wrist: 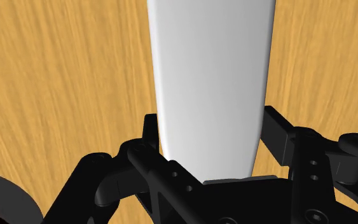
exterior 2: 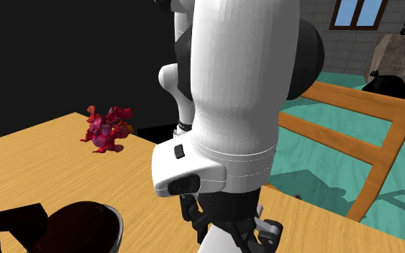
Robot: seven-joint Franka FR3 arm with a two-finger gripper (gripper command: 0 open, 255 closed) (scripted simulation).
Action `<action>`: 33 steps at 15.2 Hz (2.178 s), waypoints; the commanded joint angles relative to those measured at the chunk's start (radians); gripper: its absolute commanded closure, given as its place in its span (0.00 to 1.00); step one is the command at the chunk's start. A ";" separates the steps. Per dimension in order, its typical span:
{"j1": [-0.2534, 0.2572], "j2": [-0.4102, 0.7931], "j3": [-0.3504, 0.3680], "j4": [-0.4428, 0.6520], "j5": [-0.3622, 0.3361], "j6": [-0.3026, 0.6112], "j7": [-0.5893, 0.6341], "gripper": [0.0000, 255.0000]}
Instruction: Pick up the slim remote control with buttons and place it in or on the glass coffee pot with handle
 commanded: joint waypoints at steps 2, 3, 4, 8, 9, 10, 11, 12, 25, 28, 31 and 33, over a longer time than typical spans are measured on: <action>0.000 -0.015 0.000 0.020 -0.001 -0.035 0.001 1.00; 0.000 -0.020 0.000 0.028 -0.001 -0.047 0.001 1.00; 0.000 -0.024 0.000 0.035 -0.001 -0.059 0.001 1.00; 0.000 -0.040 -0.001 0.067 -0.002 -0.108 0.001 1.00; 0.000 -0.044 -0.001 0.076 -0.002 -0.120 0.001 1.00; 0.000 -0.047 -0.001 0.085 -0.002 -0.132 0.001 1.00; 0.000 -0.051 -0.001 0.094 -0.002 -0.144 0.002 1.00; 0.000 -0.054 -0.001 0.103 -0.002 -0.157 0.002 1.00; 0.000 -0.073 -0.001 0.252 -0.003 -0.325 0.002 1.00; 0.000 -0.072 -0.001 0.294 -0.003 -0.365 0.002 1.00; 0.000 -0.068 -0.001 0.339 -0.003 -0.407 0.002 1.00; -0.014 -0.075 -0.009 0.342 -0.002 -0.416 -0.019 1.00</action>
